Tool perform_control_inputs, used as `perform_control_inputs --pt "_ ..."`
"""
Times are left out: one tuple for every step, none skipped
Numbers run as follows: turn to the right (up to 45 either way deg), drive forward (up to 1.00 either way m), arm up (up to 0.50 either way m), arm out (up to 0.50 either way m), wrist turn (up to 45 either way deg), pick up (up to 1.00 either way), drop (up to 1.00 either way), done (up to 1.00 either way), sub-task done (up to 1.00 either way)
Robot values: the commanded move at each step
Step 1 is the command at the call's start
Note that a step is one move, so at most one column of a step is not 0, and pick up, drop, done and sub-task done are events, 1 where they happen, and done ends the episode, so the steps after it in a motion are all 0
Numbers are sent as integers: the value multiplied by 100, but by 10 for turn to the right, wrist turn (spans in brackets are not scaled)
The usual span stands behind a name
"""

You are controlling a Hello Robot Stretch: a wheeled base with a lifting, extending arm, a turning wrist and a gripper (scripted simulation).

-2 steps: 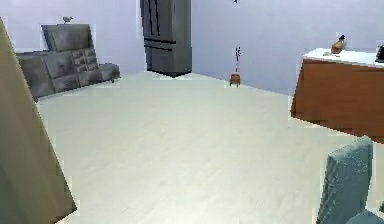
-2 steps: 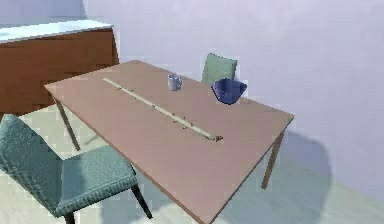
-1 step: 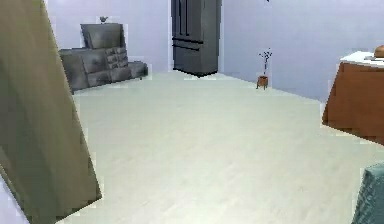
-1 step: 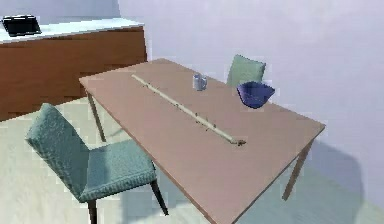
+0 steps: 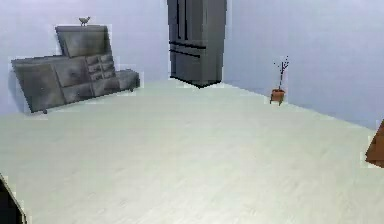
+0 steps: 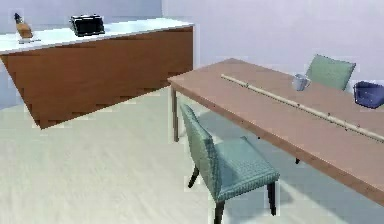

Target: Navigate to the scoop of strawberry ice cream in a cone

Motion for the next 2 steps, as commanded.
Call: perform_control_inputs --pt "-360 0 0 0 0 0 0 0 0" --pt "0 5 0 0 0 0 0 0 0"
